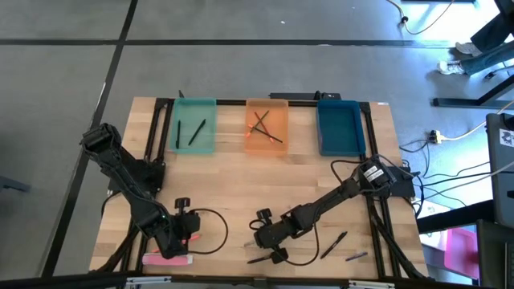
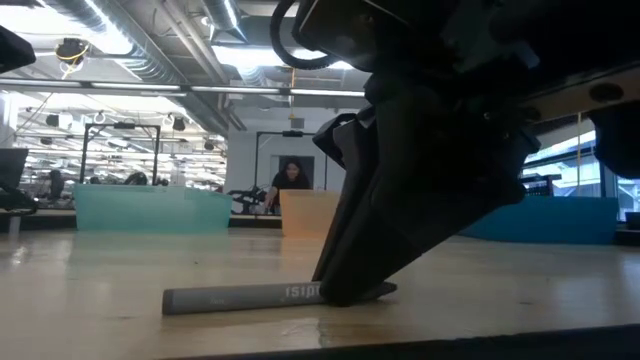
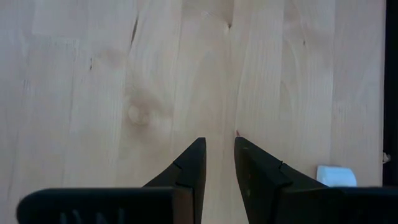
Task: Sort crayons/erasers/pens/pencils in bins
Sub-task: Put the gray crayon into the blue bin
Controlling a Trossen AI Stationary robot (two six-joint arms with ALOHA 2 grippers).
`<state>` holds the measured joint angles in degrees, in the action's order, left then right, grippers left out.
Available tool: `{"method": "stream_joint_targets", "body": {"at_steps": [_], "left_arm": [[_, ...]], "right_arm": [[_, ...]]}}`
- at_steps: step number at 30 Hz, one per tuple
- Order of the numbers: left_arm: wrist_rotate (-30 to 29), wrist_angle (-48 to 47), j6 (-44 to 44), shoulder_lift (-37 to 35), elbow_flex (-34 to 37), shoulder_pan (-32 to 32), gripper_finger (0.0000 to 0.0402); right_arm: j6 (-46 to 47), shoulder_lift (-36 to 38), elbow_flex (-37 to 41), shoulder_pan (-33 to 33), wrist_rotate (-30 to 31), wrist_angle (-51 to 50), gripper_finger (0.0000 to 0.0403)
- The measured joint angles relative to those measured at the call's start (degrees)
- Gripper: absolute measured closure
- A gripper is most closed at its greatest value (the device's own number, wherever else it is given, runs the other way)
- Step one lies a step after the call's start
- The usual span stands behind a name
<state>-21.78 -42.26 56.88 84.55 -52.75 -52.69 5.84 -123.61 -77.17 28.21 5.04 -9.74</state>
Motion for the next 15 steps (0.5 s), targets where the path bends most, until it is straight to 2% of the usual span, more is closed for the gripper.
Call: {"method": "stream_joint_targets", "body": {"at_steps": [15], "left_arm": [[-0.28,0.02,0.00,0.00,0.00,0.00,0.0325]], "right_arm": [[1.42,0.00,0.20,0.00,-0.02,0.70,0.0364]]}}
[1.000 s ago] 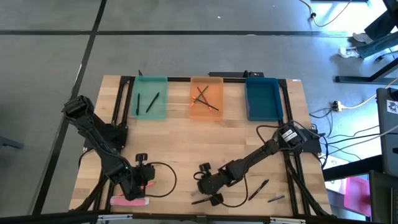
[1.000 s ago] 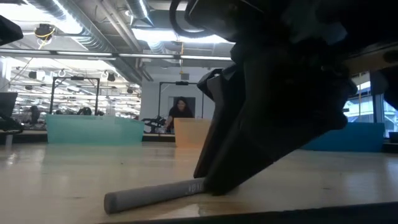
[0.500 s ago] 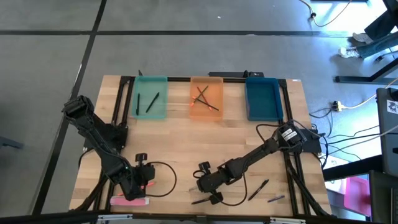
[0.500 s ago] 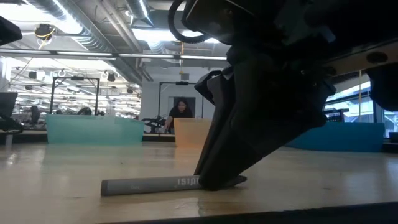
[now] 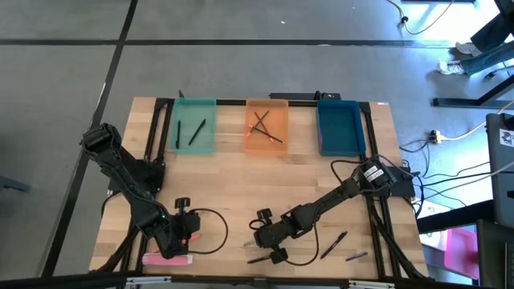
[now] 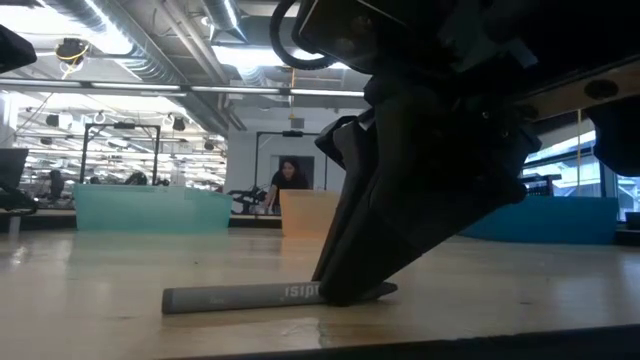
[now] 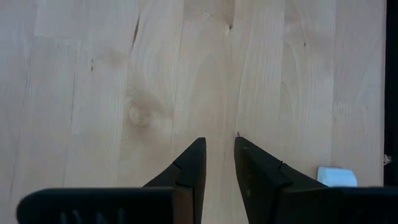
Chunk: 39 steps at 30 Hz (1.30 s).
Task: Sort crayons/erasers/pens/pencils in bins
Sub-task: Put the gray crayon into the blue bin
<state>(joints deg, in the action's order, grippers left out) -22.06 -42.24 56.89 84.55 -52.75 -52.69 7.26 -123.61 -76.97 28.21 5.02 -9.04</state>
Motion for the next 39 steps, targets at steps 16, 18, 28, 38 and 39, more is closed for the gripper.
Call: {"method": "stream_joint_targets", "body": {"at_steps": [16,18,28,38,39], "left_arm": [[-1.10,0.65,-0.26,0.00,0.00,0.02,0.0325],[-3.32,1.65,-0.35,0.00,0.00,0.02,0.0325],[-7.06,2.64,-0.45,0.00,0.00,0.07,0.0325],[-13.91,3.23,-2.47,-0.01,0.00,1.04,0.0325],[-14.97,3.52,-3.06,-0.01,0.00,1.37,0.0325]], "right_arm": [[-1.54,2.07,0.28,-3.37,0.68,0.86,0.0364],[-1.62,2.19,0.28,-4.01,0.65,1.18,0.0364],[-4.67,2.34,0.12,-7.09,0.16,3.20,0.0364],[-9.05,2.43,0.04,-9.36,-0.07,7.21,0.0364],[-9.49,2.43,0.04,-9.46,-0.13,8.40,0.0364]]}}
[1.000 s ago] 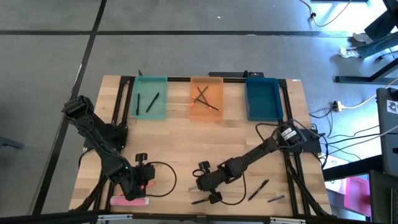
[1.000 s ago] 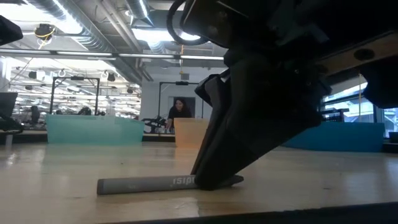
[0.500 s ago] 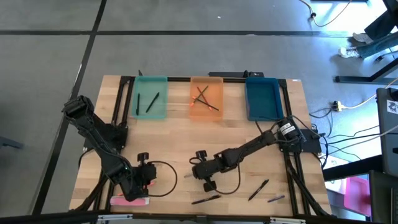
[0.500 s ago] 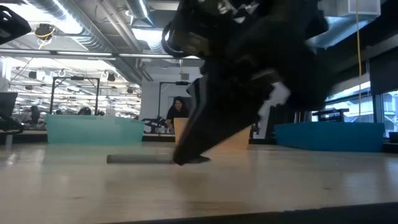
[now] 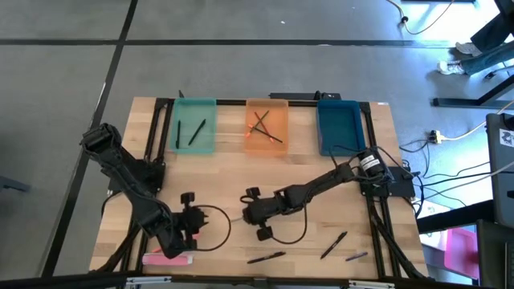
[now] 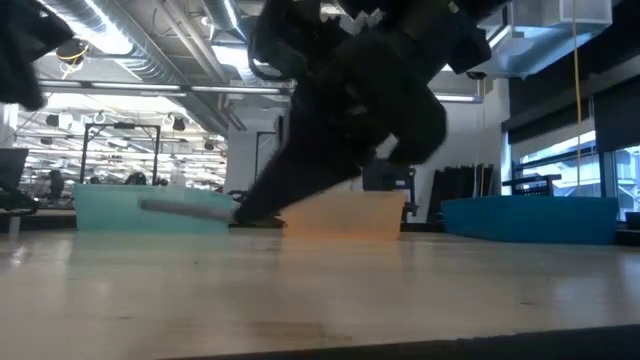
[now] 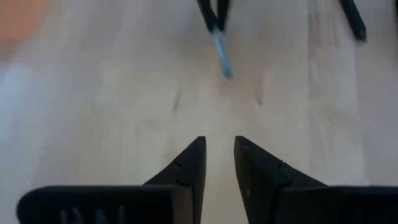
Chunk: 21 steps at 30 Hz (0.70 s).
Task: Sort crayons/erasers/pens/pencils in bins
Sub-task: Put the gray crayon into the blue bin
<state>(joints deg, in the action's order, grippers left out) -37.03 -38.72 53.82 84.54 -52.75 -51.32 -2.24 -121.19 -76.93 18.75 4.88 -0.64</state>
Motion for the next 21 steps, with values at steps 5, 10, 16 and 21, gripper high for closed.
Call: {"method": "stream_joint_targets", "body": {"at_steps": [5,10,16,21], "left_arm": [[-3.77,2.50,-3.87,-0.01,0.00,1.63,0.0325],[-4.00,4.40,-6.43,-0.01,0.02,3.78,0.0325],[-4.00,4.96,-9.63,-0.01,0.02,5.80,0.0325],[-3.90,5.10,-10.71,-0.01,0.02,6.44,0.0325]], "right_arm": [[-2.84,0.07,-0.07,-0.77,-0.03,2.02,0.0364],[-4.90,0.07,-2.37,-1.31,-0.01,2.19,0.0364],[-9.36,0.13,-5.91,-1.38,-0.02,2.22,0.0363],[-10.54,0.15,-6.65,-1.66,-0.01,1.95,0.0363]]}}
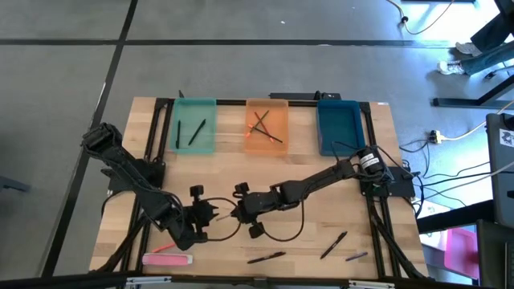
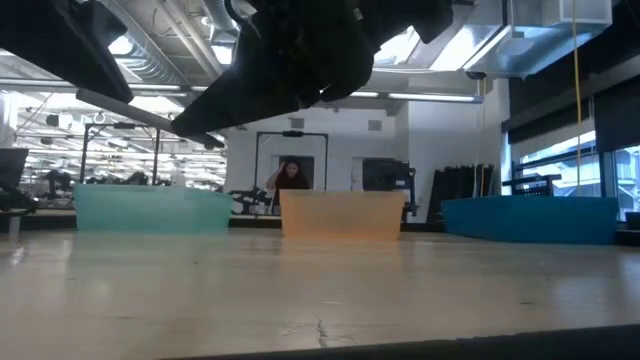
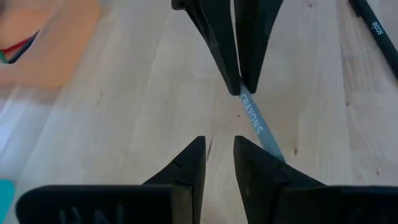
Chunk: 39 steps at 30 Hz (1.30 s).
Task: Sort crayons/erasers/pens/pencils in bins
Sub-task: Put the gray crayon into the blue bin
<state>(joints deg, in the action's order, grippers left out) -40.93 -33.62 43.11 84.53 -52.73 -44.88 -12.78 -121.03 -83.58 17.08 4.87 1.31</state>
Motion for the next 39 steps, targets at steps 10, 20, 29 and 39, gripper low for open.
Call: {"method": "stream_joint_targets", "body": {"at_steps": [10,20,29,39], "left_arm": [[4.49,2.35,-0.22,0.00,0.00,-0.02,0.0325],[4.44,3.23,-3.82,3.00,0.00,1.08,0.0325],[2.95,3.32,-6.34,3.26,0.00,1.90,0.0325],[3.34,3.32,-5.75,3.26,0.00,2.20,0.0325]], "right_arm": [[0.22,0.00,-0.01,-1.12,0.01,-1.62,0.0363],[0.31,0.00,-0.01,-1.51,0.03,-1.72,0.0363],[0.35,0.00,-0.01,-1.53,0.16,-1.63,0.0363],[0.37,0.00,-0.01,-1.51,0.07,-1.61,0.0363]]}}
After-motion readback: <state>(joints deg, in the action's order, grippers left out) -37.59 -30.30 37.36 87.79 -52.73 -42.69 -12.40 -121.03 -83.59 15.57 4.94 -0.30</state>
